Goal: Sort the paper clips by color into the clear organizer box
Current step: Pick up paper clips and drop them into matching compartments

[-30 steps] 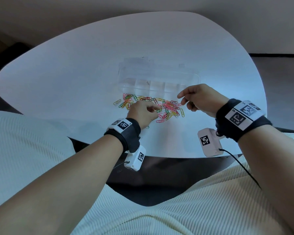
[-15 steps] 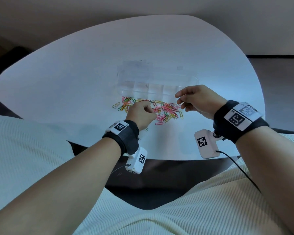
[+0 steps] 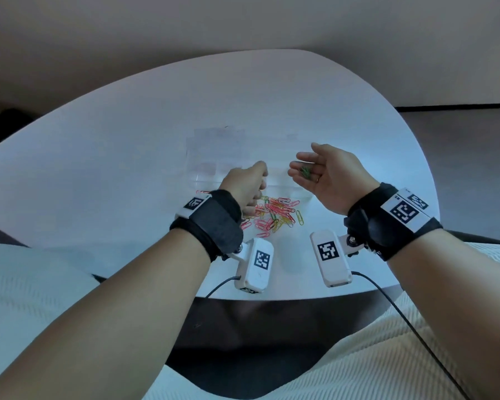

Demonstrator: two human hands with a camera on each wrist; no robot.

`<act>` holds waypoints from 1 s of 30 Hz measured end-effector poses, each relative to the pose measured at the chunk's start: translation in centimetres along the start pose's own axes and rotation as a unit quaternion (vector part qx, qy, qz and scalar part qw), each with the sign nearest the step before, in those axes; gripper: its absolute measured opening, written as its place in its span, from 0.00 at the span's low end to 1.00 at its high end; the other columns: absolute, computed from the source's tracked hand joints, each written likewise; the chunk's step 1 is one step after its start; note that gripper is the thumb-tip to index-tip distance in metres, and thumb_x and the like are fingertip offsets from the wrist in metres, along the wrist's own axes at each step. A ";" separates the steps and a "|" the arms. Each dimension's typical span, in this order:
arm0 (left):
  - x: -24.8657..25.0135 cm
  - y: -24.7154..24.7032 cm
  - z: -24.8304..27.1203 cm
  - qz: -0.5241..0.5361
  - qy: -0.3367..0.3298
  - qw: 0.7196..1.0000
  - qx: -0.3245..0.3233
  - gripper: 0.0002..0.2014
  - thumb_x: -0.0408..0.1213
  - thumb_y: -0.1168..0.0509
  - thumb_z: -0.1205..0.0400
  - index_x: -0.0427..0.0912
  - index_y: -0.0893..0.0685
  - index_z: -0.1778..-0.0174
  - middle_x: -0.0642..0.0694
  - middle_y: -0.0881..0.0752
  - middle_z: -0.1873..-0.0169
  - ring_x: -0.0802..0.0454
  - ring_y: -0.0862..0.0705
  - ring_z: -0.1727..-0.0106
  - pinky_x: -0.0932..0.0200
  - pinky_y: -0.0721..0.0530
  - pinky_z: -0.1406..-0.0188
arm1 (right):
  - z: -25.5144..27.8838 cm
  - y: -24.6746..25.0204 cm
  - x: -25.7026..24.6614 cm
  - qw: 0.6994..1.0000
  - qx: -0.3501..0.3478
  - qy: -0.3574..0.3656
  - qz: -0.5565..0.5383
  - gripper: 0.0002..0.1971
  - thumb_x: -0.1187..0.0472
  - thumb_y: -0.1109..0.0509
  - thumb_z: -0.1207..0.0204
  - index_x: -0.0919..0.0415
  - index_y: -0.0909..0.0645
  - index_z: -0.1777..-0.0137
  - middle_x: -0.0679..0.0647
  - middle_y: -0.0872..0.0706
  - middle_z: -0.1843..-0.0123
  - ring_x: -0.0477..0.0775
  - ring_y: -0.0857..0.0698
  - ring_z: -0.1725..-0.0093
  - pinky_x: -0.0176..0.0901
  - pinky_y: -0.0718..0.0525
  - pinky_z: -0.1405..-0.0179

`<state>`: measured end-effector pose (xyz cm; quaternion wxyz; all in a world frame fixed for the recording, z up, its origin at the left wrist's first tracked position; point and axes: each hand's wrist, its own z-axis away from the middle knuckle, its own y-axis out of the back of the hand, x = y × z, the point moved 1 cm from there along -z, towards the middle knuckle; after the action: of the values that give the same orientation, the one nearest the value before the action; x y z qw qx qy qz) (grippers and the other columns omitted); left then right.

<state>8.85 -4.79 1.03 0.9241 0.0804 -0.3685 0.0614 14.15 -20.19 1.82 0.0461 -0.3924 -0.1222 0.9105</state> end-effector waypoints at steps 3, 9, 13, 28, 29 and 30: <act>1.2 0.1 -0.7 -0.012 0.009 1.000 0.024 0.09 0.37 0.43 0.23 0.42 0.32 0.69 0.49 0.40 0.79 0.53 0.47 0.81 0.67 0.46 0.80 | -0.2 -0.9 0.0 0.999 -0.013 -0.009 0.041 0.14 0.57 0.38 0.16 0.67 0.21 0.41 0.66 0.17 0.41 0.61 0.15 0.46 0.47 0.18 0.38; 2.7 -0.6 -1.6 0.043 -0.021 0.998 0.028 0.08 0.35 0.43 0.21 0.37 0.21 0.61 0.46 0.27 0.72 0.53 0.33 0.75 0.62 0.35 0.77 | -0.5 -1.4 0.4 0.994 -0.065 -0.054 0.069 0.23 0.49 0.38 0.16 0.62 0.29 0.26 0.68 0.35 0.19 0.68 0.33 0.20 0.52 0.32 0.20; 2.5 -1.6 -2.2 0.052 -0.050 0.996 0.049 0.14 0.24 0.47 0.19 0.32 0.16 0.49 0.44 0.24 0.69 0.53 0.28 0.73 0.66 0.30 0.76 | 0.1 -1.2 -0.1 0.997 -0.042 0.007 0.063 0.21 0.54 0.40 0.15 0.61 0.28 0.25 0.64 0.23 0.26 0.60 0.22 0.28 0.46 0.23 0.32; 0.9 -2.1 -1.1 -0.148 -0.276 0.947 0.070 0.18 0.26 0.38 0.22 0.47 0.15 0.40 0.49 0.14 0.42 0.54 0.18 0.39 0.60 0.21 0.37 | 1.3 1.1 0.4 0.771 -0.065 0.088 0.627 0.09 0.62 0.34 0.22 0.54 0.12 0.49 0.52 0.09 0.57 0.49 0.11 0.57 0.44 0.13 0.51; 0.5 -2.0 -0.4 -0.164 -0.302 0.935 0.092 0.15 0.27 0.36 0.24 0.47 0.14 0.46 0.50 0.13 0.49 0.54 0.17 0.46 0.61 0.19 0.43 | 1.2 1.2 0.6 0.747 -0.065 0.080 0.657 0.08 0.61 0.32 0.23 0.52 0.13 0.49 0.51 0.09 0.59 0.49 0.11 0.59 0.42 0.14 0.53; 0.1 -1.8 0.2 -0.181 -0.319 0.924 0.106 0.12 0.28 0.35 0.26 0.47 0.14 0.52 0.51 0.13 0.55 0.54 0.17 0.53 0.61 0.18 0.50 | 1.0 1.3 1.0 0.725 -0.066 0.071 0.682 0.07 0.60 0.30 0.24 0.51 0.13 0.49 0.50 0.09 0.59 0.49 0.12 0.58 0.40 0.15 0.55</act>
<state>9.07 -6.59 1.05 0.7394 0.2586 -0.6140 -0.0970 12.73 -21.48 1.39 -0.6046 -0.4357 0.1219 0.6555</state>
